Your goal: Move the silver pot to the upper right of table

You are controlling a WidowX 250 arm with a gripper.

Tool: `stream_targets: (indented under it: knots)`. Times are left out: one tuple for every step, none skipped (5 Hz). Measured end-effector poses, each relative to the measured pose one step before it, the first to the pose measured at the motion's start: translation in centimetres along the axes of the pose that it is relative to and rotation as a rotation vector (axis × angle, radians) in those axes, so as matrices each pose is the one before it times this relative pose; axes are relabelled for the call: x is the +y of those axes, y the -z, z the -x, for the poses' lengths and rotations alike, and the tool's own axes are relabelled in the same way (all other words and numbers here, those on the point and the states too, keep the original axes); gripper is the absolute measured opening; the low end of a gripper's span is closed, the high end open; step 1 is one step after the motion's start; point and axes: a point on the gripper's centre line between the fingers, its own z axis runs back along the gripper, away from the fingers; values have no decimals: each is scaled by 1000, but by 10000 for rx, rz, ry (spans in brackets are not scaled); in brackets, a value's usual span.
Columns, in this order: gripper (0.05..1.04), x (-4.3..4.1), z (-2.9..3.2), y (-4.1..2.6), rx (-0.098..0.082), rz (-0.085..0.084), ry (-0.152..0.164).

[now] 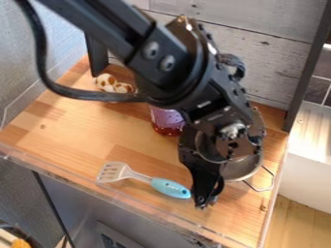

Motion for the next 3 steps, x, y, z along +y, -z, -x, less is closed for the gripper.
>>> stream_targets:
  knots:
    - [1004, -386, -470, -1101, 124, 55, -83]
    - [1000, -688, -1007, -2742, 182, 409, -57]
    - [1000, -797, -1472, -3165, 152, 374, -206]
